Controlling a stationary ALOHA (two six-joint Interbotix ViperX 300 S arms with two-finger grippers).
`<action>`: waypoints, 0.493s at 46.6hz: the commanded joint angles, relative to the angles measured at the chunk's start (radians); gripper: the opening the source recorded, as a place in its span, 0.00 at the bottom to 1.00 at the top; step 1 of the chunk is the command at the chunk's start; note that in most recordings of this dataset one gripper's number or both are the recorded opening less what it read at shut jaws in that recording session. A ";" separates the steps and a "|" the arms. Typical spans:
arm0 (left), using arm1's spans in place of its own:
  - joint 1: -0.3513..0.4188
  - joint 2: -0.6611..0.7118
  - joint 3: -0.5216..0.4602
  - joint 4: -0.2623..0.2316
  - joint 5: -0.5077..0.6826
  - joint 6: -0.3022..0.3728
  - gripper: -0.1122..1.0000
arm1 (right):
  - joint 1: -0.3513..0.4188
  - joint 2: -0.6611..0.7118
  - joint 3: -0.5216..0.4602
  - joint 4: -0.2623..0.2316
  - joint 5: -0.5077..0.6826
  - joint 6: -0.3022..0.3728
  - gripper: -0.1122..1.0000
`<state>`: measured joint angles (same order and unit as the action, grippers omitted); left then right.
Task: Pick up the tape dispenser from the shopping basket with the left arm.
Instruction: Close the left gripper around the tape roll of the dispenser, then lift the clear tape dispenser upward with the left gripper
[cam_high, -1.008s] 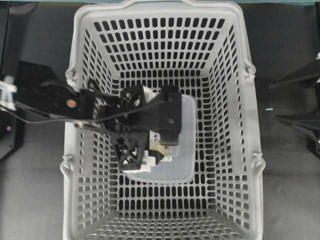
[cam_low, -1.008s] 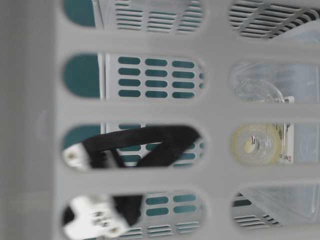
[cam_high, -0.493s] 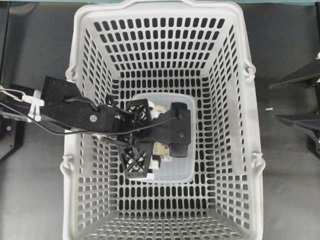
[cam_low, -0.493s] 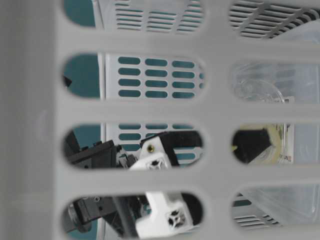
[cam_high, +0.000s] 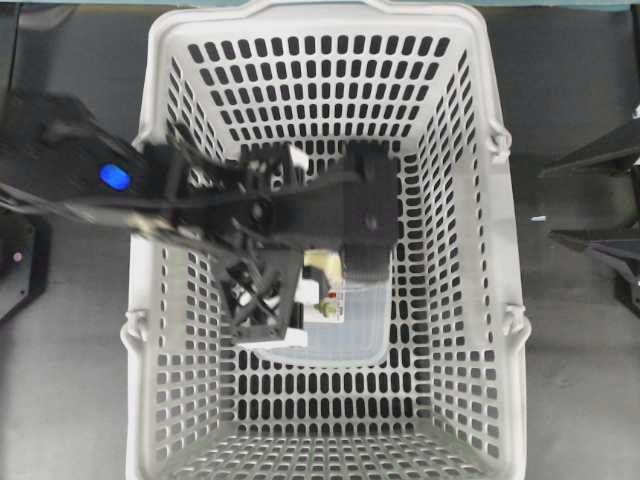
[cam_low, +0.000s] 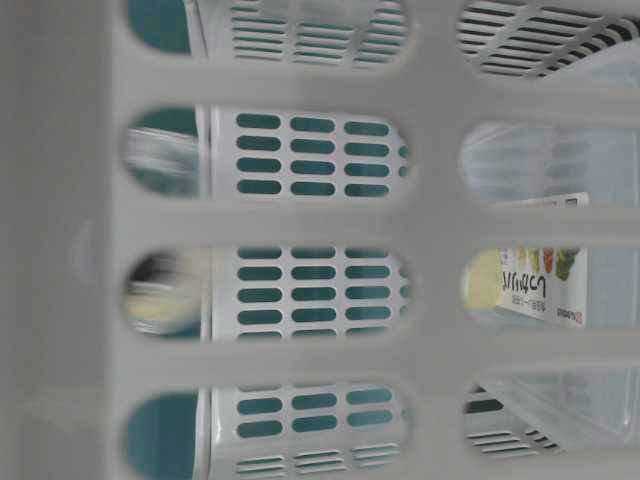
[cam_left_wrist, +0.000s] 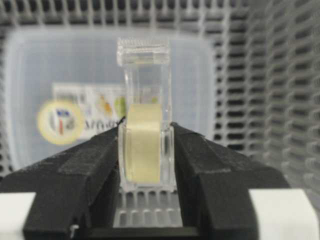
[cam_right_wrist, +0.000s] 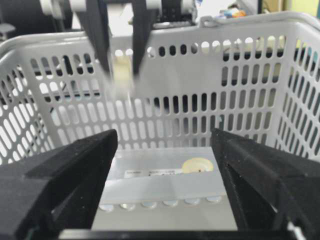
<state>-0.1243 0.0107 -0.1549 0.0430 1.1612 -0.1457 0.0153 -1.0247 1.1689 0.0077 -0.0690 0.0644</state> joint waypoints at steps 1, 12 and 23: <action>-0.003 -0.029 -0.146 0.003 0.104 -0.006 0.36 | 0.000 0.005 -0.011 0.003 -0.009 0.002 0.76; 0.009 -0.002 -0.218 0.003 0.167 0.002 0.36 | 0.002 0.000 -0.009 0.003 -0.011 0.002 0.76; 0.012 0.000 -0.209 0.003 0.167 0.002 0.36 | 0.000 -0.005 -0.008 0.003 -0.012 0.002 0.75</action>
<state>-0.1120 0.0261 -0.3467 0.0430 1.3315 -0.1457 0.0153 -1.0354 1.1704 0.0077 -0.0706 0.0644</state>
